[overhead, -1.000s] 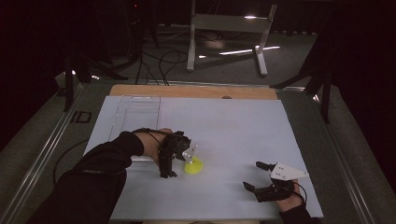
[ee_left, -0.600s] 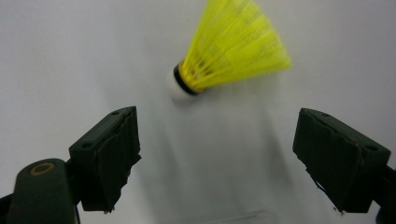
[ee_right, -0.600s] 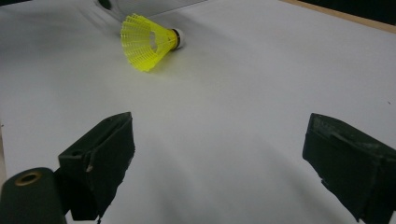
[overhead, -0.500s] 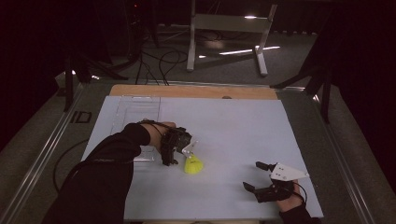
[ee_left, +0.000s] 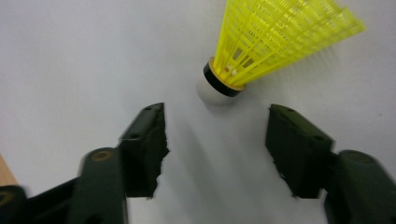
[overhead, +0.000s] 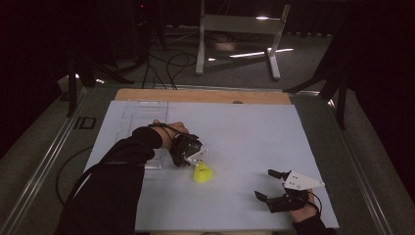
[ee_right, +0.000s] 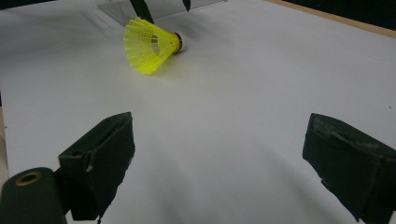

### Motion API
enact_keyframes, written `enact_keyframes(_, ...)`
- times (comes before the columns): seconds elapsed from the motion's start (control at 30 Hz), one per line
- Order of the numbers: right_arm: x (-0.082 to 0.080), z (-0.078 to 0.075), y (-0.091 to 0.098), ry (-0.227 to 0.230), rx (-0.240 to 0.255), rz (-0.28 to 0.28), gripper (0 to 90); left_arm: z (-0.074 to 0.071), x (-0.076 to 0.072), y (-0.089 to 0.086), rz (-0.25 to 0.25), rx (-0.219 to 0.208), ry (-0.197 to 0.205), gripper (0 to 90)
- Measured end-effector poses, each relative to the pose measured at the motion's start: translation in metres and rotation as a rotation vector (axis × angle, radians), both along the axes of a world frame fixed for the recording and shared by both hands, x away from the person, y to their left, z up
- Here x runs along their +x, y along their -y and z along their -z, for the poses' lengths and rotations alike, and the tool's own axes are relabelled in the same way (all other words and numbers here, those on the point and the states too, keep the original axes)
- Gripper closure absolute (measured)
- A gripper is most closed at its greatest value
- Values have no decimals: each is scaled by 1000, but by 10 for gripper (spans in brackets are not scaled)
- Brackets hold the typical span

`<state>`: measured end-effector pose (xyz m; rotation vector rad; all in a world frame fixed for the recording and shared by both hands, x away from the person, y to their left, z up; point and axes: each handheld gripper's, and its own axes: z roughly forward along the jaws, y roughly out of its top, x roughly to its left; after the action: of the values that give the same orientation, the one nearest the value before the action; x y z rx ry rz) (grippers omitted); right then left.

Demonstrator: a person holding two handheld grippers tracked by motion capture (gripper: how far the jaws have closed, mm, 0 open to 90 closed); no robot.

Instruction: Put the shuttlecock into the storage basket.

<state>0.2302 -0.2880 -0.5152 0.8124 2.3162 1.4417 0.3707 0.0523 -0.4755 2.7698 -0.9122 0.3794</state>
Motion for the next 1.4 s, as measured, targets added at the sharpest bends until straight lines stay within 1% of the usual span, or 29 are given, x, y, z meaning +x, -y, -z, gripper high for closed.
enact_keyframes(0.07,0,0,0,-4,4,1,93,1,-1,3,27,-7,11,435)
enact_keyframes(0.1,0,0,0,-2,4,1,96,1,0,5,30,-8,-5,435)
enact_keyframes(0.13,0,0,0,-1,5,2,96,2,-1,7,49,2,18,436)
enact_keyframes(0.17,0,0,0,-1,5,1,96,3,-2,9,51,15,21,436)
enact_keyframes(0.2,0,0,1,-1,3,0,96,4,-1,11,72,29,24,436)
enact_keyframes(0.23,0,0,0,2,3,2,96,5,-2,12,93,39,48,447)
enact_keyframes(0.3,0,0,1,3,4,0,96,6,-1,15,111,56,55,455)
enact_keyframes(0.33,0,0,1,3,3,0,96,6,-1,16,123,68,71,474)
enact_keyframes(0.37,0,0,1,2,6,1,96,7,-1,18,125,86,58,482)
enact_keyframes(0.43,0,0,1,3,7,2,96,10,-1,20,148,114,64,491)
enact_keyframes(0.47,0,-1,1,4,6,2,96,11,-1,21,146,120,40,503)
enact_keyframes(0.53,0,-1,1,4,8,2,96,11,-1,21,146,120,40,504)
enact_keyframes(0.57,0,-1,1,7,9,3,96,13,0,23,151,129,31,512)
enact_keyframes(0.6,0,-1,1,8,11,4,96,14,0,23,158,131,51,520)
enact_keyframes(0.63,0,-1,2,8,11,4,96,15,0,24,152,133,28,521)
enact_keyframes(0.67,0,-1,2,9,11,3,96,15,0,24,146,135,11,547)
enact_keyframes(0.7,-1,-1,2,9,11,5,96,17,0,24,153,142,22,552)
enact_keyframes(0.73,-1,-2,2,8,11,5,96,18,1,25,149,145,7,569)
enact_keyframes(0.8,0,-1,2,9,11,6,96,20,2,26,145,149,-3,588)
enact_keyframes(0.83,0,-2,2,8,12,6,96,21,3,27,139,156,-17,603)
enact_keyframes(0.87,-1,-2,2,8,12,5,96,21,3,27,134,155,-22,616)
enact_keyframes(0.93,-1,-2,3,11,10,4,96,20,6,27,107,161,-56,623)
enact_keyframes(0.97,-1,-2,3,8,16,8,96,20,6,27,104,170,-64,624)
enact_keyframes(1.03,0,-2,3,8,14,7,96,18,8,27,73,172,-94,626)
enact_keyframes(1.07,0,-2,3,9,15,7,97,18,8,27,58,177,-98,626)
enact_keyframes(1.1,0,-2,3,9,13,7,96,18,8,27,58,177,-98,627)
enact_keyframes(1.13,-1,-2,3,7,12,8,96,15,9,26,15,164,-120,627)
enact_keyframes(1.27,-1,-2,3,7,19,12,96,9,10,24,-44,140,-167,627)
enact_keyframes(1.4,-1,-2,3,9,15,14,96,6,10,24,-82,150,-186,627)
